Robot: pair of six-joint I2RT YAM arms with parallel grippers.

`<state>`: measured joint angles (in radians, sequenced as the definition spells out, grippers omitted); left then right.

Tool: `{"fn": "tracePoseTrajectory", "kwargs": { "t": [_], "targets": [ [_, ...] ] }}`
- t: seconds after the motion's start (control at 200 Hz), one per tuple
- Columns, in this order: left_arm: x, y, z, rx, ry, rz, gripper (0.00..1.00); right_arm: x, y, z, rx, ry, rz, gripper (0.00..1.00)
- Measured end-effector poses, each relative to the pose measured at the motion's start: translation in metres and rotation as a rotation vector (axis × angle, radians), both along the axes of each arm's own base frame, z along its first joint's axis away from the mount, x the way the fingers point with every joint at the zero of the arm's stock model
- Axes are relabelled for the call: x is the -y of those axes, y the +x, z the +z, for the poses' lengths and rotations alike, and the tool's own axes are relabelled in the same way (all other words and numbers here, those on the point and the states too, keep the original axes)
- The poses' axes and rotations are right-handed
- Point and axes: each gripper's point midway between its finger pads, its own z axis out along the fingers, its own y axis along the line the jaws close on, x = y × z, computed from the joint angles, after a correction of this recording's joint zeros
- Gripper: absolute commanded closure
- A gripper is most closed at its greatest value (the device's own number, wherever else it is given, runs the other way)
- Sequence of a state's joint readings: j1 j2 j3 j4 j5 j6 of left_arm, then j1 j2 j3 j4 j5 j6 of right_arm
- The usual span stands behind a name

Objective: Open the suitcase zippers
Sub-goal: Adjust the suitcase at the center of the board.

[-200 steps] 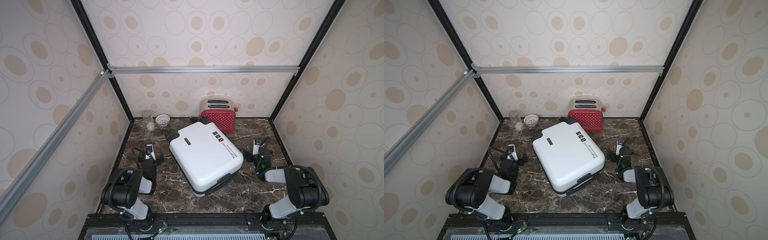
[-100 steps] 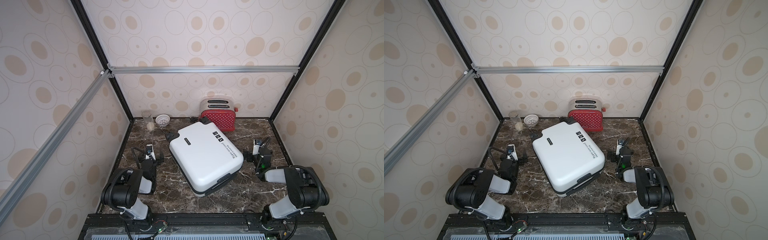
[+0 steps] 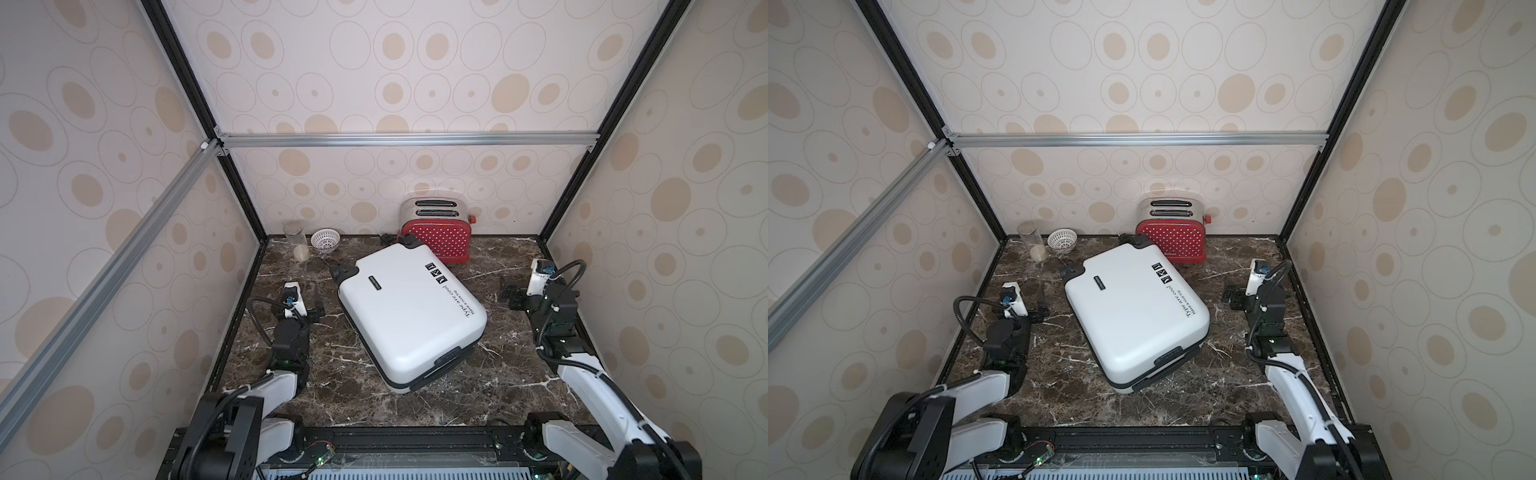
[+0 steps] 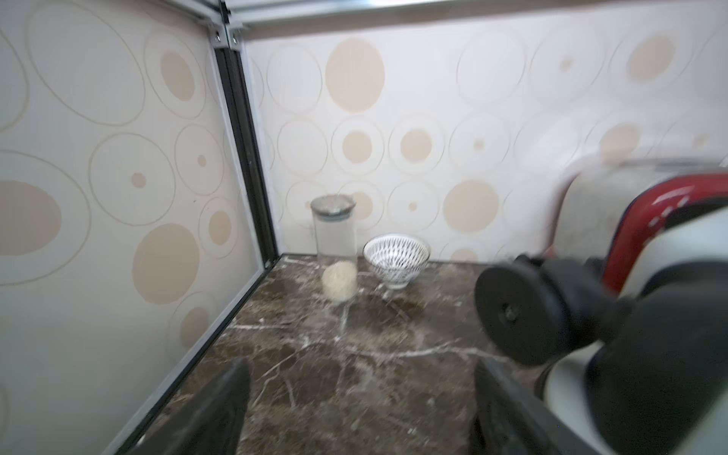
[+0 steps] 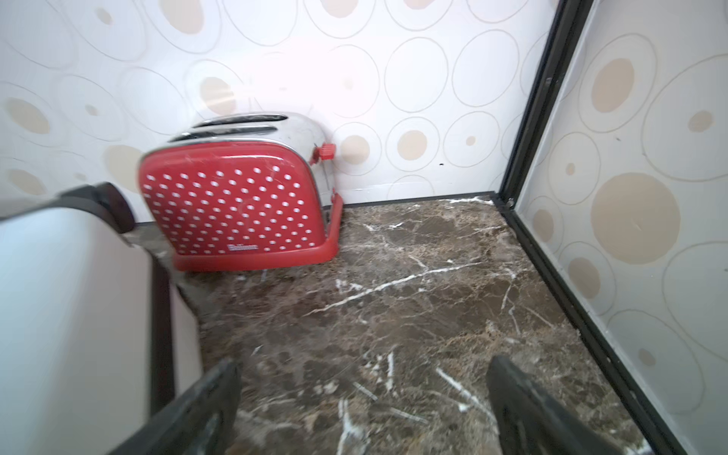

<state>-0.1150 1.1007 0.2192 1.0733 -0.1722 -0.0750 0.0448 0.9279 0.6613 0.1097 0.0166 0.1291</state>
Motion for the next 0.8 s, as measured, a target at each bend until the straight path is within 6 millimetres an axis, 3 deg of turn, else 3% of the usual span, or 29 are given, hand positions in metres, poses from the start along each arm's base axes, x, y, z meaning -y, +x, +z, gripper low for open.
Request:
{"fn": "tracePoseTrajectory", "kwargs": {
  "t": [0.14,0.275,0.38,0.58,0.8],
  "targets": [
    [0.013,-0.015,0.043,0.094,-0.086,-0.094,0.20,-0.022,-0.038,0.041,-0.042,0.093,0.079,0.00],
    [0.032,-0.018,0.050,0.077,-0.156,-0.220,0.21,-0.042,-0.075,0.052,-0.135,0.199,0.152,0.00],
    [0.050,-0.014,0.042,0.002,-0.193,-0.319,0.23,-0.063,-0.096,0.045,-0.241,0.274,0.227,0.00],
    [0.076,-0.019,0.032,-0.081,-0.226,-0.467,0.24,-0.109,-0.141,0.016,-0.478,0.329,0.384,0.00],
    [0.094,-0.026,0.029,-0.092,-0.248,-0.572,0.25,-0.130,-0.177,-0.008,-0.657,0.379,0.474,0.00]
  ]
}}
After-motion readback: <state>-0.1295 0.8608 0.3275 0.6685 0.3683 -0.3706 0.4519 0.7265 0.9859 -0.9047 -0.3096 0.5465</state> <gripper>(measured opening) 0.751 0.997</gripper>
